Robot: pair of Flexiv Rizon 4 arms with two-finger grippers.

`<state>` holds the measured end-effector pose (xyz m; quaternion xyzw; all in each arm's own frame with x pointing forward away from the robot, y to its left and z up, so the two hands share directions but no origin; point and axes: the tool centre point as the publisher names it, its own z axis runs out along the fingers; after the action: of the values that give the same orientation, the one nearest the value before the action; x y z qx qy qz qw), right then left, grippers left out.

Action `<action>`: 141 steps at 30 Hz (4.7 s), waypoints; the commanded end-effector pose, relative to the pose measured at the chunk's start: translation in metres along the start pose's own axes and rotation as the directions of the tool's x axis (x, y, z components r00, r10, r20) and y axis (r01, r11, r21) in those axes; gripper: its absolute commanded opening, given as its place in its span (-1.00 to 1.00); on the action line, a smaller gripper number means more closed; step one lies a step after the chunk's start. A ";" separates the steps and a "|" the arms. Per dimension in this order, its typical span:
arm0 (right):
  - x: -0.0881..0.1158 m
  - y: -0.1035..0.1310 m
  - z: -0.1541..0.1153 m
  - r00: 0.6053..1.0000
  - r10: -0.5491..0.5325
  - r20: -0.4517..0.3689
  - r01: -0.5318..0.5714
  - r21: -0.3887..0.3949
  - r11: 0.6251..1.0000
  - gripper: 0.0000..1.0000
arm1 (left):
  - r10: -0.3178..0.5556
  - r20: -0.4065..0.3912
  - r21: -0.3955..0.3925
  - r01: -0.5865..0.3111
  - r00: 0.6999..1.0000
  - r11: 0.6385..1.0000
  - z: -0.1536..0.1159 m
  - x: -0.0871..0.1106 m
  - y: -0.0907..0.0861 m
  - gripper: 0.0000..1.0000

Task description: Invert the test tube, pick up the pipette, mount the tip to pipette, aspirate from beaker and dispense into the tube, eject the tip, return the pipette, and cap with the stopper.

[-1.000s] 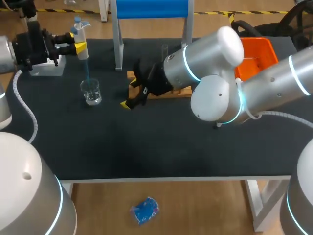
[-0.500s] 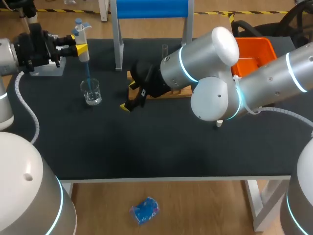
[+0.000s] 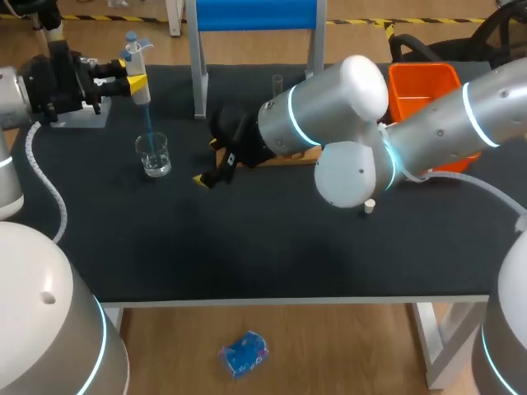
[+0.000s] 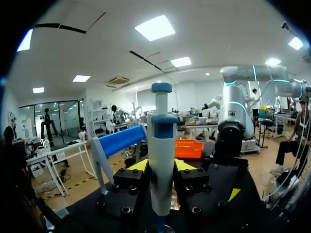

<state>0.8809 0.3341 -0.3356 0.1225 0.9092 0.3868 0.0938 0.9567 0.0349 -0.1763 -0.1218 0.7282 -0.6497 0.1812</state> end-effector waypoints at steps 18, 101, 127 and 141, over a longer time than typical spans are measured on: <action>0.002 0.003 0.012 0.999 0.006 0.049 -0.006 -0.007 1.000 1.00 | 0.000 0.002 0.002 0.000 1.000 1.000 -0.001 0.002 0.000 -1.00; -0.016 0.046 -0.086 0.980 -0.139 -0.145 0.126 -0.096 0.987 1.00 | -0.078 0.032 0.006 0.078 0.996 0.997 0.005 0.005 0.043 -1.00; -0.081 0.132 -0.115 0.895 -0.325 -0.306 0.288 -0.160 0.944 1.00 | -0.078 0.032 0.006 0.078 0.996 0.997 0.005 0.005 0.043 -1.00; -0.080 0.156 -0.117 0.881 -0.339 -0.330 0.276 -0.225 0.935 -1.00 | -0.078 0.032 0.006 0.078 0.996 0.997 0.005 0.005 0.043 -1.00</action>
<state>0.9459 0.3357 -0.1361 -0.1004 0.8822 0.4600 0.0041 0.9566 0.0340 -0.2196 -0.1603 0.7185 -0.6559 0.1667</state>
